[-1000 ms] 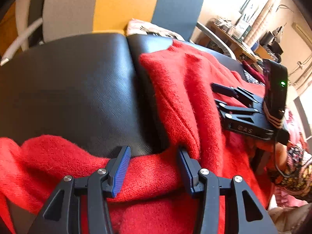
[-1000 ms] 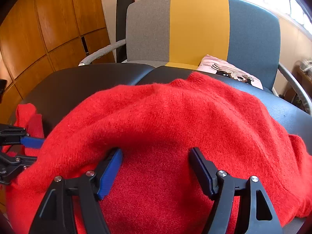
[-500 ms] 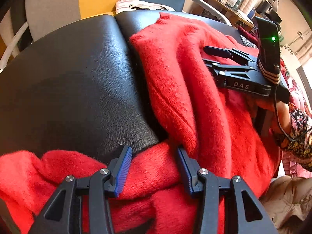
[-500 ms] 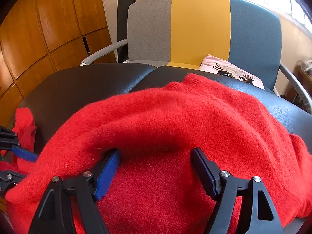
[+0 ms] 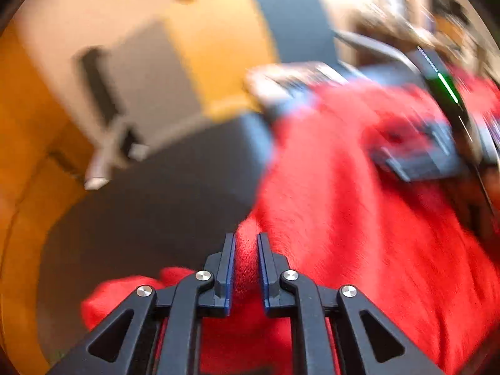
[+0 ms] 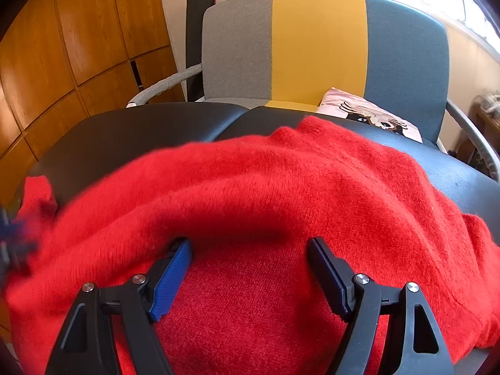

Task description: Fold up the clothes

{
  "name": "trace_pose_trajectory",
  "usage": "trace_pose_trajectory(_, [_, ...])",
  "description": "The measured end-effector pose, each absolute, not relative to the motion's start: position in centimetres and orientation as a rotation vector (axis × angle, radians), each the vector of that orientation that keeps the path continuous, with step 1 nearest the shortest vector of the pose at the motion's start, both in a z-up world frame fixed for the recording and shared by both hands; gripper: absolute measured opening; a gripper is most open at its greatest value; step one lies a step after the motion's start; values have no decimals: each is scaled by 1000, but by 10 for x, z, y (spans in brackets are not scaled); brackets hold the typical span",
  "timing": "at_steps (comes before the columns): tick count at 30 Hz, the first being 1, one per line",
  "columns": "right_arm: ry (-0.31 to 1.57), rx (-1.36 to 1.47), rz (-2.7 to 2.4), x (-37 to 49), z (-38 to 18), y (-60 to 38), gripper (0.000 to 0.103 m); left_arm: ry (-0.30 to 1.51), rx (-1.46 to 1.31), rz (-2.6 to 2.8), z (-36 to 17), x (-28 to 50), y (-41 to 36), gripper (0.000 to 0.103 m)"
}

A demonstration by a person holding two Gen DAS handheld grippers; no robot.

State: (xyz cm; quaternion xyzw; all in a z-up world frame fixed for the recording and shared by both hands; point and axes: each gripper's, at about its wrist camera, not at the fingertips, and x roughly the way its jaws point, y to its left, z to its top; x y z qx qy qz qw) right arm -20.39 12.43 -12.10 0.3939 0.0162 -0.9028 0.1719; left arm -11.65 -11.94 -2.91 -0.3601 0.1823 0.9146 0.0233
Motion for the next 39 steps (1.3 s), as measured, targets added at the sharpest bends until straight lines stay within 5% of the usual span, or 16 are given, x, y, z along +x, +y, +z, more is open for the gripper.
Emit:
trace_pose_trajectory(5, [68,1120,-2561,-205,-121,122,78,696,-1296,3104,-63,-147,-167,7])
trace_pose_trajectory(10, [51,1120,-2558,-205,-121,123,79,250,-1308,3120,-71,-120,-192,10])
trace_pose_trajectory(15, [65,1124,-2558,-205,-122,120,81,155,-1175,3017,-70,-107,-126,18])
trace_pose_trajectory(20, [98,1154,-2544,-204,-117,119,81,15,-1336,2954,-107,-119,-106,22])
trace_pose_trajectory(26, [85,1056,-2643,-235,-86,148,73,-81,-1284,2967,-114,-110,-109,24])
trace_pose_trajectory(29, [40,1164,-2673,-281,-89,164,49,-83,-1274,2972,-112,-104,-107,24])
trace_pose_trajectory(30, [50,1217,-2670,-295,-95,166,48,-86,-1275,2971,-112,-104,-106,24])
trace_pose_trajectory(36, [316,1277,-2764,-309,-115,179,60,-107,-1284,2962,-113,-114,-102,26])
trace_pose_trajectory(39, [195,1310,-2842,-312,-120,210,63,-73,-1279,2941,-113,-122,-91,27])
